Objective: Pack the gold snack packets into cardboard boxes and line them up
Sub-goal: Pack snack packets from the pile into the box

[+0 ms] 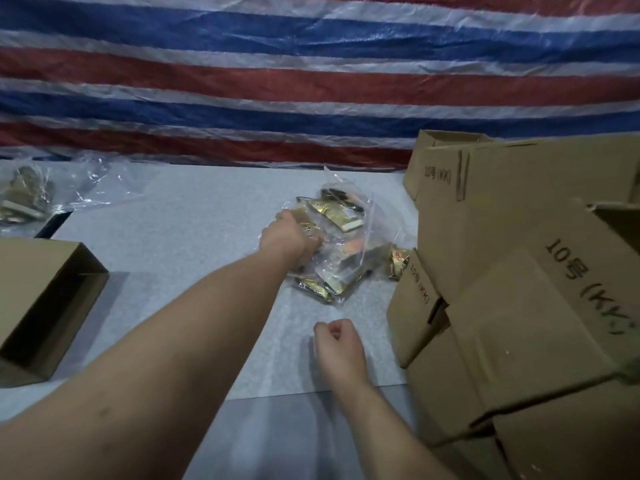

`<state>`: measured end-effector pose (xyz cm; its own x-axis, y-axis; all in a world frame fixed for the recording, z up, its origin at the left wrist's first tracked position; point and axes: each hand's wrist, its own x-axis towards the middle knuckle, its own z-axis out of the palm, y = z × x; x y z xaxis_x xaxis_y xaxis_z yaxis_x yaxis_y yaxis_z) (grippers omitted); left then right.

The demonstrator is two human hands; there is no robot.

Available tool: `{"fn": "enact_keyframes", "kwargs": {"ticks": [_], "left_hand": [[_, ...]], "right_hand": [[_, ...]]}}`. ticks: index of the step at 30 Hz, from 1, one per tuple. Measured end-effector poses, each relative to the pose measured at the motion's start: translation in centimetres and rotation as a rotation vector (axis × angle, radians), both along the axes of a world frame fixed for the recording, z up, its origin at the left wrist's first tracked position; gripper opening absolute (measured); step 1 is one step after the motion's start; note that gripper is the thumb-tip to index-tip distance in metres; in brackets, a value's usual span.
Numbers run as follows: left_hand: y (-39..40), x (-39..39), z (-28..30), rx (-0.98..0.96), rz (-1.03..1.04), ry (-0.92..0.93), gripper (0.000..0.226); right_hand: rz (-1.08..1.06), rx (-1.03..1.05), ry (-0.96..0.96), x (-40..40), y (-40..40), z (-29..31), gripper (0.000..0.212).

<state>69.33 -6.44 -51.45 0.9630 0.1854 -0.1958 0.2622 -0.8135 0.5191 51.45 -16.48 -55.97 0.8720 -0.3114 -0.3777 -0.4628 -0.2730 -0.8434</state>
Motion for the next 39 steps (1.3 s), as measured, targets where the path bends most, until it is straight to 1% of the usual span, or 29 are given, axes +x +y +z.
{"fn": "enact_keyframes", "kwargs": {"ticks": [2,4,5,6,8,9,11,12,13,14,15,16,18,19,20,22,24,26,27,30,31,32,33,36,37,39], "left_hand": [[0.2,0.2,-0.1,-0.042,0.038,0.028,0.092],[0.4,0.2,0.3,-0.028,0.011,0.034,0.089],[0.2,-0.2,-0.2,-0.008,-0.013,0.036,0.087],[1.2,-0.8,1.2,0.001,-0.011,0.024,0.084],[0.8,-2.7,0.4,-0.059,-0.021,0.079,0.078],[2.6,-3.8,2.7,-0.062,-0.002,0.047,0.071],[3.1,-6.9,3.1,-0.209,0.009,0.047,0.050],[3.6,-8.7,4.0,-0.333,0.024,0.061,0.043],[4.1,-10.6,4.8,-0.523,0.057,0.057,0.040],[4.4,-12.9,5.9,-0.696,0.089,0.042,0.041],[4.9,-15.2,7.6,-0.844,0.096,0.021,0.042],[5.2,-17.2,9.2,-0.931,0.074,-0.006,0.044],[5.6,-20.5,12.2,-1.077,0.019,-0.010,0.051],[5.7,-21.9,13.5,-1.124,0.022,0.000,0.053],[5.8,-23.1,14.7,-1.147,0.021,-0.001,0.053],[5.9,-25.4,17.1,-1.153,-0.003,-0.037,0.047],[5.7,-27.7,19.4,-1.107,-0.066,-0.060,0.041],[5.4,-30.4,21.6,-1.034,-0.124,-0.088,0.044],[5.3,-31.7,22.3,-0.926,-0.140,-0.135,0.048],[5.4,-34.8,23.5,-0.465,-0.267,-0.272,0.063],[5.5,-35.8,23.9,-0.382,-0.300,-0.303,0.066],[5.7,-36.9,24.4,-0.365,-0.322,-0.339,0.064],[5.9,-37.9,24.6,-0.396,-0.320,-0.371,0.058],[7.2,-41.0,24.3,-0.528,-0.215,-0.432,0.022],[7.9,-42.0,23.6,-0.578,-0.169,-0.418,0.018],[10.0,-43.9,21.7,-0.658,-0.085,-0.322,0.011]], "right_hand": [[0.017,0.005,-0.012,-0.2,0.1,-0.2,0.013],[0.032,-0.016,-0.027,-0.4,0.4,0.3,0.011],[0.019,-0.007,-0.014,-0.6,0.2,0.1,0.011],[0.034,0.018,-0.024,-0.3,0.5,1.1,0.011],[0.035,0.053,0.030,-0.9,-0.5,0.9,0.012],[0.068,0.076,0.043,-0.6,0.2,3.1,0.013],[0.052,0.112,0.105,-1.2,0.3,4.3,0.014],[0.035,0.125,0.113,-1.2,0.8,5.2,0.017],[0.012,0.165,0.107,-1.2,1.4,6.4,0.022],[-0.027,0.261,0.100,-1.4,2.1,7.7,0.029],[-0.059,0.406,0.116,-1.6,2.7,9.6,0.036],[-0.099,0.589,0.148,-1.9,3.0,11.5,0.044],[-0.087,0.879,0.162,-2.7,3.1,15.2,0.065],[-0.058,0.949,0.155,-3.3,3.0,16.9,0.073],[-0.019,0.976,0.133,-4.1,2.9,18.5,0.078],[0.048,0.975,0.064,-5.9,3.2,21.7,0.079],[0.075,1.014,0.013,-7.8,3.7,23.9,0.067],[0.045,1.063,-0.010,-9.9,4.6,25.6,0.054],[0.016,1.071,-0.019,-11.1,4.9,26.2,0.051],[-0.050,1.121,-0.067,-14.7,5.3,28.0,0.047],[-0.053,1.119,-0.089,-15.8,5.1,28.4,0.045],[-0.046,1.095,-0.112,-16.9,4.7,28.6,0.042],[-0.042,1.062,-0.136,-17.9,4.3,28.9,0.039],[-0.055,0.904,-0.163,-20.9,2.7,29.4,0.037],[-0.055,0.861,-0.156,-21.8,2.2,29.2,0.039],[-0.058,0.788,-0.138,-23.6,1.4,28.5,0.046]]}}
